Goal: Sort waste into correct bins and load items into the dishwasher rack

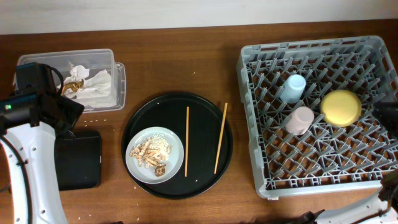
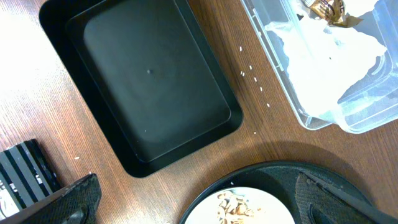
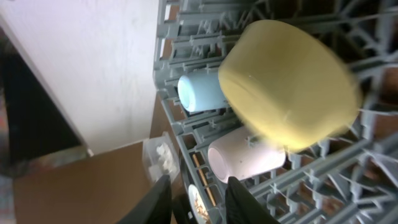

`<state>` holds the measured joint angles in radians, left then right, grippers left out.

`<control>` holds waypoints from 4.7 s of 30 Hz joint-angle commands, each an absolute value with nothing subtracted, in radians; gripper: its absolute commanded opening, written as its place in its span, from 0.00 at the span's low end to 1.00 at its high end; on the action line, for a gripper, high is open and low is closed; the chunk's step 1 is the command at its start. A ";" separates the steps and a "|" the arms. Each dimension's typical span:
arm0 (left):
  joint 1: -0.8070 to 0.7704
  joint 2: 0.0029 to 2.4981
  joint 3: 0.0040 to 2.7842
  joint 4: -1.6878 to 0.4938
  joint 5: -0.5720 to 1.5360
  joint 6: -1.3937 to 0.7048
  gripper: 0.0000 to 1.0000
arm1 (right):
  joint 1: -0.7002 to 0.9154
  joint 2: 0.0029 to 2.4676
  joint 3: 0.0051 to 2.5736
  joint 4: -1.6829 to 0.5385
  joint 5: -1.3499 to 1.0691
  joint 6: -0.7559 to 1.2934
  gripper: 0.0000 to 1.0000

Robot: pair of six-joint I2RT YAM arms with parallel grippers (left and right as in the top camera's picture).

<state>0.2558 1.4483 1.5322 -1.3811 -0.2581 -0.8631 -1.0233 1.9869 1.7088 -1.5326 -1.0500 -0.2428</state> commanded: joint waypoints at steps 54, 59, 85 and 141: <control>0.258 1.448 1.532 -1.382 -0.265 -0.858 0.99 | -0.512 1.983 1.709 -1.044 -0.171 0.432 0.05; 0.258 1.448 1.532 -1.382 -0.265 -0.858 0.99 | -0.512 1.983 1.728 -1.059 -0.075 0.433 0.04; 0.258 1.448 1.532 -1.382 -0.265 -0.858 0.99 | -0.505 2.054 1.779 -1.036 0.006 0.450 0.04; 0.258 1.448 1.532 -1.382 -0.265 -0.858 0.99 | 0.236 1.842 1.394 -0.765 -0.192 0.527 0.23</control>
